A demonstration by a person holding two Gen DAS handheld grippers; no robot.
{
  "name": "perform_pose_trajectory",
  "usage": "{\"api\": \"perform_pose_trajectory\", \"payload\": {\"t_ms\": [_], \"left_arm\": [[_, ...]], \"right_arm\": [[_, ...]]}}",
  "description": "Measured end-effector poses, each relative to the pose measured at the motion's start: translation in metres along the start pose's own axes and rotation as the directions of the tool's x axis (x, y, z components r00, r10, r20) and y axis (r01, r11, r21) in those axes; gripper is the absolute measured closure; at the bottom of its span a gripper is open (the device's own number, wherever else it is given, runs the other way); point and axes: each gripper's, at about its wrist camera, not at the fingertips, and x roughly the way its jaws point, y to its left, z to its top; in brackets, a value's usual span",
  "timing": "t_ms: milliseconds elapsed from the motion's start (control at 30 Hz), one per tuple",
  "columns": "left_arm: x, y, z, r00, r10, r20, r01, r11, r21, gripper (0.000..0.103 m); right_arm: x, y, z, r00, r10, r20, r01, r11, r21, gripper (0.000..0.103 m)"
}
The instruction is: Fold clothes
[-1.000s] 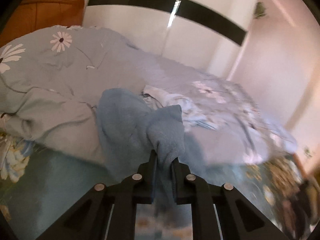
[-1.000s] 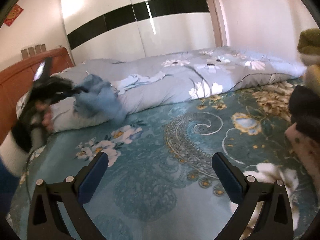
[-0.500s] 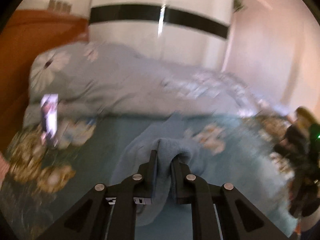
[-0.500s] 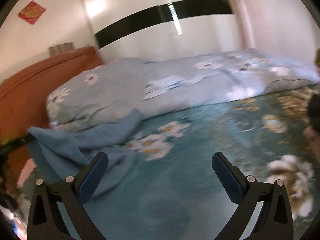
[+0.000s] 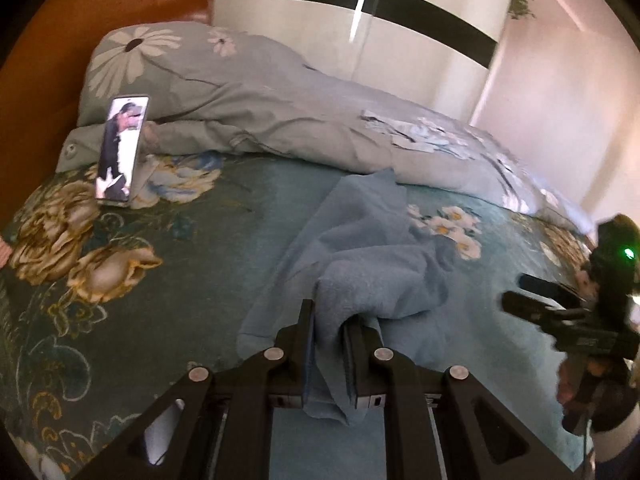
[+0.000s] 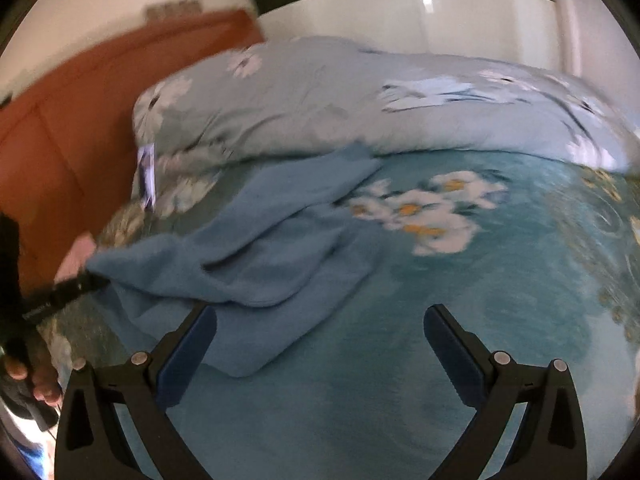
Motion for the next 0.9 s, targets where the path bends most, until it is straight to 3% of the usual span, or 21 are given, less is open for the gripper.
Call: {"api": "perform_pose_trajectory", "payload": {"t_ms": [200, 267, 467, 567, 600, 633, 767, 900], "left_arm": [[-0.002, 0.002, -0.006, 0.999, -0.032, 0.001, 0.032, 0.999, 0.009, 0.089], [-0.002, 0.003, -0.007, 0.999, -0.04, -0.001, 0.04, 0.999, 0.001, 0.089], [-0.003, -0.001, -0.008, 0.999, -0.053, -0.007, 0.053, 0.998, 0.017, 0.089], [-0.004, -0.01, -0.008, 0.997, -0.075, -0.016, 0.076, 0.996, 0.042, 0.088], [-0.005, -0.012, -0.008, 0.996, -0.083, -0.019, 0.084, 0.995, 0.049, 0.087], [-0.004, -0.018, -0.008, 0.994, -0.105, -0.026, 0.106, 0.993, 0.06, 0.086], [-0.002, -0.042, -0.01, 0.981, -0.185, -0.058, 0.191, 0.977, 0.1, 0.078], [0.004, -0.075, -0.015, 0.95, -0.292, -0.107, 0.305, 0.942, 0.137, 0.06]], "right_arm": [[0.029, 0.036, 0.011, 0.995, 0.088, -0.046, -0.092, 0.993, -0.074, 0.001], [0.039, 0.047, 0.014, 0.991, 0.113, -0.065, -0.119, 0.988, -0.096, 0.005], [0.065, 0.069, 0.015, 0.974, 0.169, -0.152, -0.188, 0.975, -0.12, 0.045], [0.067, 0.064, 0.009, 0.955, 0.236, -0.181, -0.25, 0.966, -0.057, 0.08], [0.065, 0.061, 0.007, 0.956, 0.232, -0.178, -0.243, 0.969, -0.046, 0.092], [0.062, 0.058, 0.006, 0.959, 0.224, -0.173, -0.233, 0.972, -0.036, 0.095], [0.03, 0.025, 0.009, 0.98, 0.18, -0.087, -0.178, 0.983, 0.033, 0.097], [-0.014, -0.025, 0.014, 0.998, 0.063, 0.017, -0.064, 0.992, 0.108, 0.099]]}}
